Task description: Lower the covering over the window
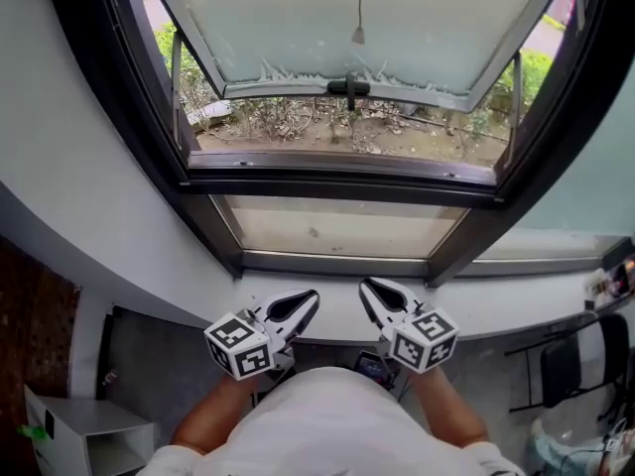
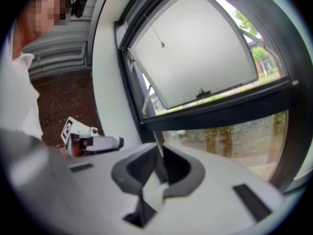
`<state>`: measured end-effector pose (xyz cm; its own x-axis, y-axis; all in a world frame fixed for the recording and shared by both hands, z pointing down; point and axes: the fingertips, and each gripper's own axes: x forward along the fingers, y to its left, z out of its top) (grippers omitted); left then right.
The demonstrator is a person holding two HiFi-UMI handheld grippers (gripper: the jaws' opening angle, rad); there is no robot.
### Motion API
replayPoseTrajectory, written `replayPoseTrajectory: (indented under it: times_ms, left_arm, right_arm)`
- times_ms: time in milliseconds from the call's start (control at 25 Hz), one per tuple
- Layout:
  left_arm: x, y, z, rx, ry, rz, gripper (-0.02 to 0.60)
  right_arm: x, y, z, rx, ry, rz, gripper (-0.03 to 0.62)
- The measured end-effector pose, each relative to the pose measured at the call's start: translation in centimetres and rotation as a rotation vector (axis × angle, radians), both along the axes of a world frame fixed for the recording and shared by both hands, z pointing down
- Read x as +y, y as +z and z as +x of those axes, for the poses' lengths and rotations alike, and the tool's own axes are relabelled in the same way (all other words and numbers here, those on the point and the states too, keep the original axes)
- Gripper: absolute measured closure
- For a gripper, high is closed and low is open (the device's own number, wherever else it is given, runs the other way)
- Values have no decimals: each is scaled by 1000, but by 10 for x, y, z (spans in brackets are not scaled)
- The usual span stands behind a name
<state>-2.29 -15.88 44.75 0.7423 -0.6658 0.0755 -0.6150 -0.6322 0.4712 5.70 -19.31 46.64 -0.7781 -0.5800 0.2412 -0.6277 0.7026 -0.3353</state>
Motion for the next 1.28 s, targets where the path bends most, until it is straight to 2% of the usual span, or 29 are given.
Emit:
replayPoseTrajectory:
  times_ms: [200,400,640,800,1080,1280]
  left_arm:
    - [0,-8,-17,-23,22,37,558]
    - [-3,-3,-29,-38,24,34,558]
    - [-22,-24,-36,-60,51,93,558]
    - [-43,-45,-45,-86,46,147,558]
    - [-77,-95,-59,-193,32,281,558]
    - [-96,-136,-65,-226,13,366,558]
  right_arm:
    - [-3,-6,-14,11,18,23,566]
    - [-2,-7,-24,36,21,32,566]
    - [-23,-37,-31,87,29,131,566]
    - [-41,-64,-28,118,42,205,566]
    - [-72,-119,-20,172,70,342,566]
    - [-91,-154,-18,209,82,421,566]
